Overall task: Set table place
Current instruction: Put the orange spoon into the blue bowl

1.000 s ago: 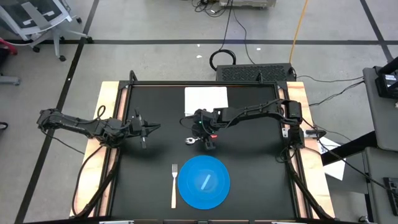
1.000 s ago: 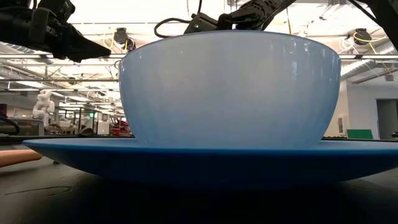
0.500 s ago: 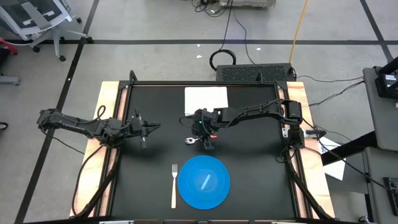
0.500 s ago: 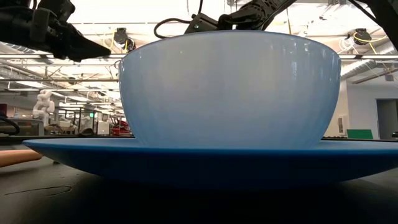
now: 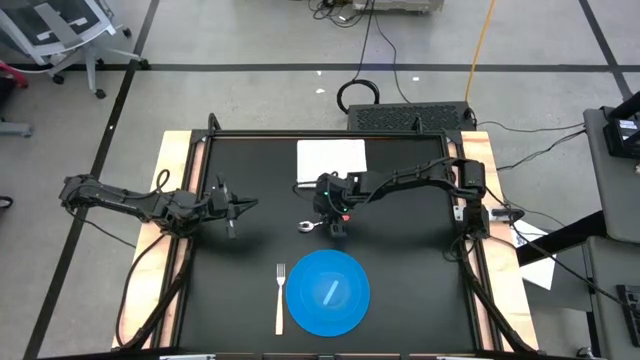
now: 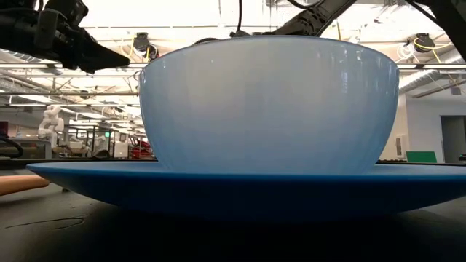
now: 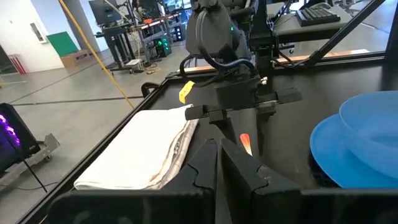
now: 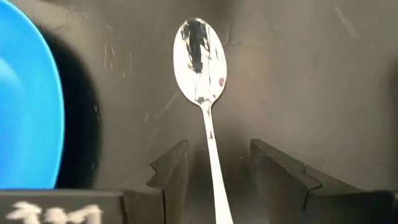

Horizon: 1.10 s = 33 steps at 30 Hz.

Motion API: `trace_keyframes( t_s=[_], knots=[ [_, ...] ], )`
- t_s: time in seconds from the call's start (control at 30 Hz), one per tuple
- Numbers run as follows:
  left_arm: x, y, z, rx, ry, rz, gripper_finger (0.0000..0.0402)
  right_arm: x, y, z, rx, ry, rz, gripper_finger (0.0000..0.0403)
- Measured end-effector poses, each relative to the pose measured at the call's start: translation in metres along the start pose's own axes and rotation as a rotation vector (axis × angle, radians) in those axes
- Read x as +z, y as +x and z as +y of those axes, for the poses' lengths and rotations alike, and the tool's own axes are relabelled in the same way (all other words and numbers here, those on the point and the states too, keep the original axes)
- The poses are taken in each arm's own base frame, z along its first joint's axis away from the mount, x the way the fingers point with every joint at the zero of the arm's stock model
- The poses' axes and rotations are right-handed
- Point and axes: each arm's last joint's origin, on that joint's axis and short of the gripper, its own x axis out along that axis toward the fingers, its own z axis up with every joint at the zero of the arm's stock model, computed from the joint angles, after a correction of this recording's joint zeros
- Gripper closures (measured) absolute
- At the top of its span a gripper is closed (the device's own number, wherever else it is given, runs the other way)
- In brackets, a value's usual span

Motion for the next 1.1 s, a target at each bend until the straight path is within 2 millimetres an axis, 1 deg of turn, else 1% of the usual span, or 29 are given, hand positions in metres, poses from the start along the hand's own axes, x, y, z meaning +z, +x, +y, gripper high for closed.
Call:
trace_keyframes(
  t_s=[0.07, 0.37, 0.53, 0.6, 0.73, 0.93, 0.97, 1.1],
  knots=[
    [0.0, 0.0, 0.0, 0.0, 0.0, 0.0, 0.0376, -0.003, 0.002, 0.0, 0.0, 0.0, -0.001, 0.0243],
    [0.0, 0.0, 0.0, 0.001, 0.0, 0.001, 0.0376, -0.011, 0.023, -0.002, 0.004, 0.009, 0.018, 0.0243],
    [-0.001, 0.0, 0.0, -0.002, 0.001, 0.006, 0.0376, -0.012, 0.025, -0.003, 0.006, 0.006, 0.024, 0.0244],
    [-0.001, 0.0, 0.0, -0.002, 0.0, 0.006, 0.0376, -0.013, 0.026, -0.002, 0.007, 0.005, 0.027, 0.025],
    [-0.001, 0.0, 0.0, -0.006, 0.0, 0.006, 0.0376, -0.013, 0.026, -0.002, 0.004, 0.001, 0.034, 0.029],
    [-0.001, 0.0, 0.0, -0.007, 0.0, 0.006, 0.0376, -0.013, 0.026, -0.002, 0.0, -0.024, 0.034, 0.0386],
    [-0.001, 0.0, 0.0, -0.007, -0.001, 0.006, 0.0376, -0.013, 0.026, -0.002, 0.0, -0.025, 0.034, 0.0393],
    [-0.001, 0.0, 0.0, -0.008, -0.01, 0.007, 0.0376, -0.013, 0.022, -0.001, 0.0, -0.021, 0.036, 0.0391]
  ],
)
